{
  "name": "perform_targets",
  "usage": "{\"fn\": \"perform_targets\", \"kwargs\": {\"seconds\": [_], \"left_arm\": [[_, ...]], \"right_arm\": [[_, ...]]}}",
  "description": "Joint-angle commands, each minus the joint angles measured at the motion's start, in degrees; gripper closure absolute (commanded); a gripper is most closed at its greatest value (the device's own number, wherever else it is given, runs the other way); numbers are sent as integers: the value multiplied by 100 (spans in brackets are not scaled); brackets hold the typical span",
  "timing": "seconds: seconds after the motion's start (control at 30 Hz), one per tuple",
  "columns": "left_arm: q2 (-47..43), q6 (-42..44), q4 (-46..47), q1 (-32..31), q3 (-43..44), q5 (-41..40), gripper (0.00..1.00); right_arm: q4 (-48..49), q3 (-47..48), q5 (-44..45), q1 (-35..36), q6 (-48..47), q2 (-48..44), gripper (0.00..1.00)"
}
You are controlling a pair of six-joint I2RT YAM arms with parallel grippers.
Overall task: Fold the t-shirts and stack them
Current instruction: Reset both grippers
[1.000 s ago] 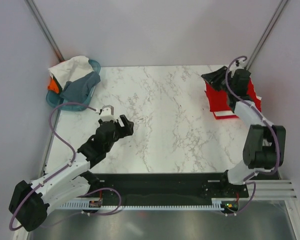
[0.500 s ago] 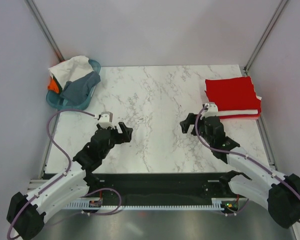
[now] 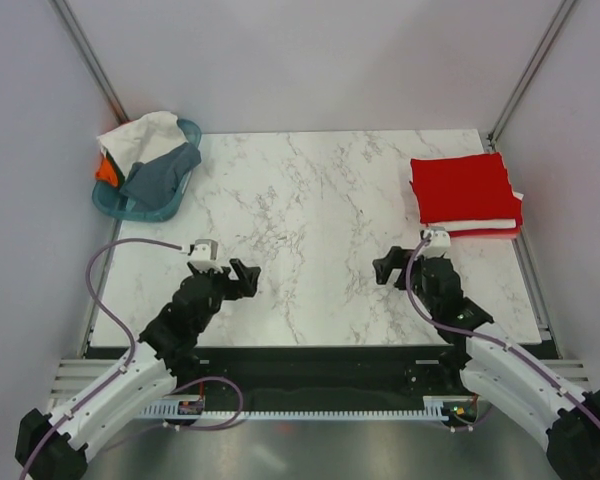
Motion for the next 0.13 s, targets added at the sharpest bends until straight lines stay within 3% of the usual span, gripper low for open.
{"fn": "perform_targets", "kwargs": {"seconds": [0.0, 0.1], "left_arm": [[-61, 59, 130, 17, -10, -149, 9], [-52, 33, 130, 17, -10, -219, 8]], "right_arm": [[107, -37, 168, 3, 109, -111, 2], [37, -2, 388, 12, 162, -146, 2]]}}
